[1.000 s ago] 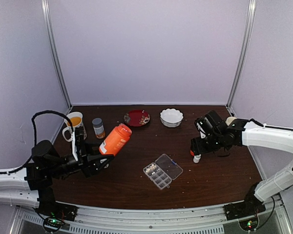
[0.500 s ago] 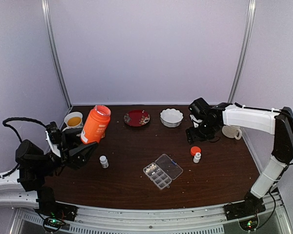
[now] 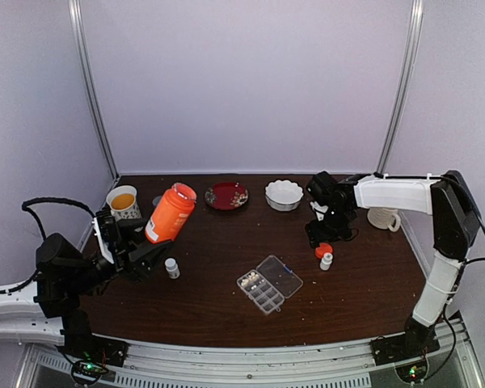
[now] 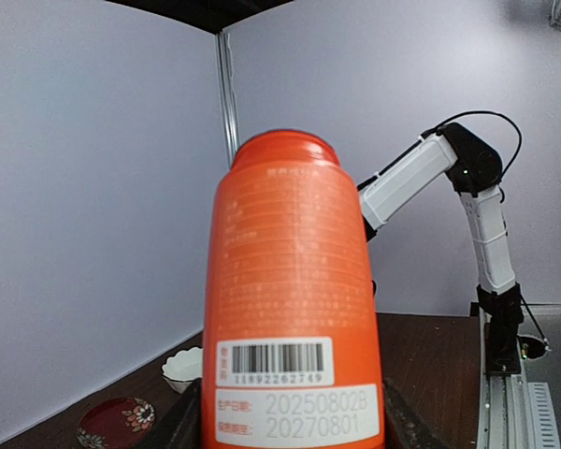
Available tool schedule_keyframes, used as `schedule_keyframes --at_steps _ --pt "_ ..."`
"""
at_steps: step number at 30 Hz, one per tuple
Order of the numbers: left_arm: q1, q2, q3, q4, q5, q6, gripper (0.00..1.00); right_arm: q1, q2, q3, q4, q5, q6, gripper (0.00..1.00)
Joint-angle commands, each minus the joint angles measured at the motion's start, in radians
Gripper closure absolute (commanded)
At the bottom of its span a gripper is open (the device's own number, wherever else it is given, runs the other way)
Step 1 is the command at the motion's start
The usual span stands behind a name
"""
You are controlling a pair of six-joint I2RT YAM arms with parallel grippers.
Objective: Sort the pills into containers
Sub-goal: Pick up the lid of the pill bottle from the center of the board.
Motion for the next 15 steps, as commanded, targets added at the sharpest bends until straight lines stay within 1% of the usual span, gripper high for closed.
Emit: schedule_keyframes --at_steps 1,6,11,15 --pt "-0.001 -0.011 -0.012 0.023 -0.012 0.005 1.00 -0.010 0.026 0.010 -0.003 0.016 0.005 0.25" --pt "-0.002 -0.009 -0.002 -0.002 -0.006 0.005 1.00 -0.021 0.059 0.022 0.015 0.023 0.009 0.25" --pt "-0.001 -0.006 0.008 -0.021 -0.004 0.006 1.00 -0.035 0.099 0.037 0.012 0.018 0.001 0.28" --pt "-0.001 -0.003 0.020 -0.035 -0.001 0.012 1.00 -0.038 0.115 0.033 0.020 0.005 -0.001 0.28"
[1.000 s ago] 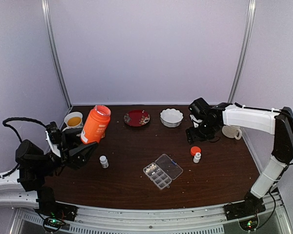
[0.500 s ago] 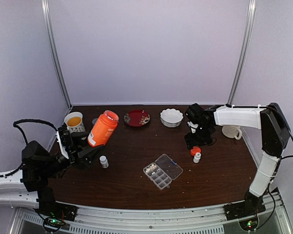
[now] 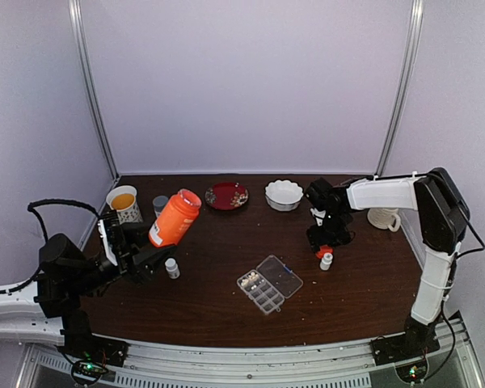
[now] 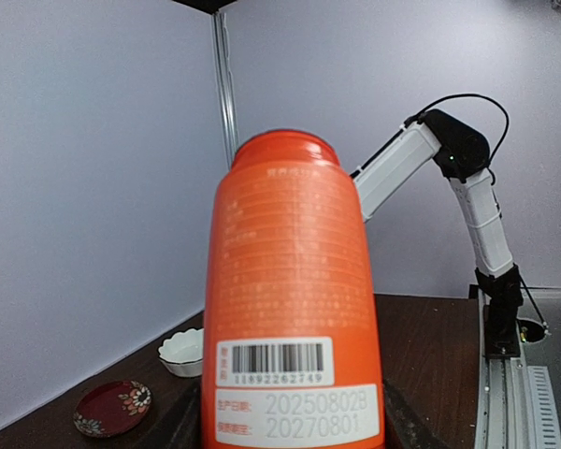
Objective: Sort the pills into containers
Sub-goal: Pick up the lid of the pill bottle from the center of the board, then close the lid of the pill bottle on the pill bottle.
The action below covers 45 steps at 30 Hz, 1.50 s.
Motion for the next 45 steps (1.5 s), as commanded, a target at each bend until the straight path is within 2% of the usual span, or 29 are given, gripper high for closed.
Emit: schedule_keyframes --at_steps 1,8,10,13,23,26,28,31,35,39,45 --pt "-0.001 0.000 0.027 0.014 0.001 0.014 1.00 -0.008 0.021 0.018 0.008 -0.002 -0.001 0.29" --pt "-0.001 0.014 0.039 0.007 0.011 0.013 1.00 -0.010 0.021 0.010 0.010 -0.014 -0.006 0.39" --pt "-0.001 0.018 0.041 0.007 0.010 0.009 1.00 -0.010 0.007 0.012 0.011 -0.022 -0.010 0.45" --pt "-0.001 0.030 0.048 0.003 0.014 0.004 1.00 -0.009 -0.037 0.019 0.019 -0.037 -0.023 0.47" --pt "-0.001 0.168 0.123 -0.006 0.079 -0.034 1.00 -0.007 -0.299 0.016 0.120 -0.298 -0.056 0.52" --pt "0.005 0.210 0.119 0.051 0.104 -0.080 1.00 0.001 -0.365 -0.003 0.170 -0.470 -0.077 0.56" --pt "0.029 0.250 0.129 0.066 0.158 -0.106 1.00 0.016 -0.415 -0.028 0.225 -0.573 -0.092 0.60" --pt "0.082 0.336 0.156 0.090 0.289 -0.168 1.00 0.054 -0.496 -0.073 0.328 -0.709 -0.112 0.60" --pt "0.168 0.451 0.176 0.229 0.507 -0.308 1.00 0.101 -0.568 -0.108 0.460 -0.850 -0.087 0.61" --pt "0.178 0.537 0.225 0.279 0.635 -0.348 1.00 0.178 -0.608 -0.088 0.480 -0.897 -0.127 0.61" --pt "0.178 0.586 0.271 0.251 0.691 -0.361 1.00 0.270 -0.608 -0.063 0.486 -0.925 -0.182 0.60"
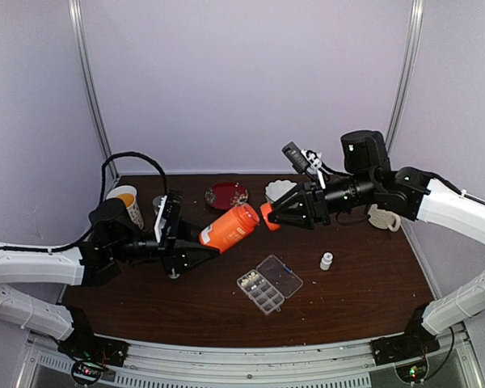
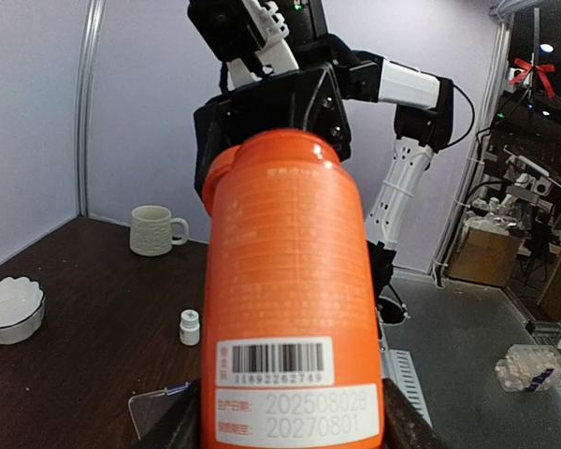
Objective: Sort the pills into containers
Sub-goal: Close the lid of the pill bottle on the pill bottle.
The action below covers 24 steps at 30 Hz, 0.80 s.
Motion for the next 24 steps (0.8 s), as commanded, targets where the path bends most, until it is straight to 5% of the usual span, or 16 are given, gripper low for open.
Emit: schedule_keyframes --at_steps 1,14,24 --pt "0.003 0.013 0.053 0.049 0.094 -0.032 1.00 0.048 0.000 0.033 0.050 -0.059 -0.042 0.60" --pt "0.001 0.015 0.074 -0.031 0.079 -0.011 1.00 0.068 -0.012 0.009 0.173 -0.063 0.013 0.60" --pt "0.001 0.051 0.119 -0.079 0.098 -0.015 1.00 0.149 0.081 0.161 -0.140 0.019 -0.168 0.60"
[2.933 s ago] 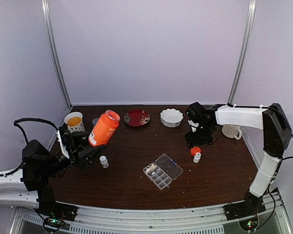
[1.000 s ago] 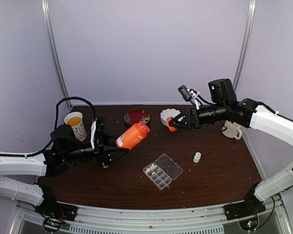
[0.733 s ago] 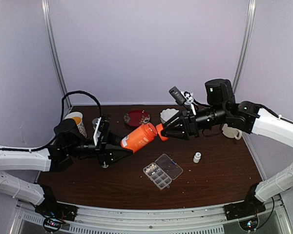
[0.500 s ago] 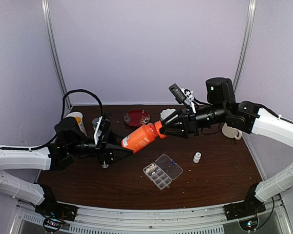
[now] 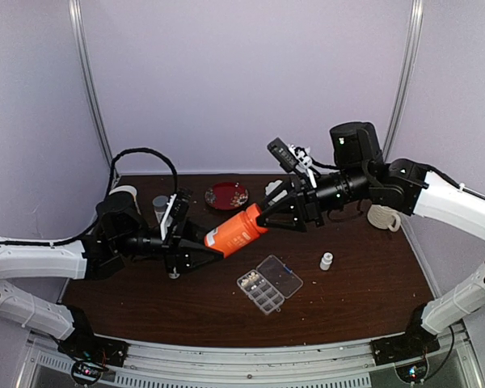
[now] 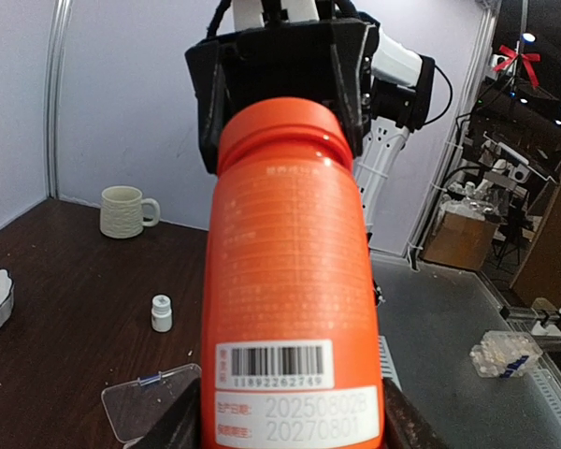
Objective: Sort the pills into containers
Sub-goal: Close the lid of the pill bottle on the pill bottle.
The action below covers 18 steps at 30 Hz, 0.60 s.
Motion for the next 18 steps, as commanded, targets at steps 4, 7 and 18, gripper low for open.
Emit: schedule_keyframes --at_steps 4,7,18 --pt "0.001 0.015 0.058 -0.004 0.017 -0.009 1.00 0.048 0.047 0.068 -0.129 0.045 -0.113 0.60" --pt "0.002 0.020 0.055 0.048 0.037 -0.055 1.00 0.059 0.052 0.075 -0.155 0.046 -0.152 0.60" --pt "0.009 0.078 0.207 0.033 0.202 -0.266 1.00 0.094 -0.026 -0.024 -0.090 0.130 -0.323 0.56"
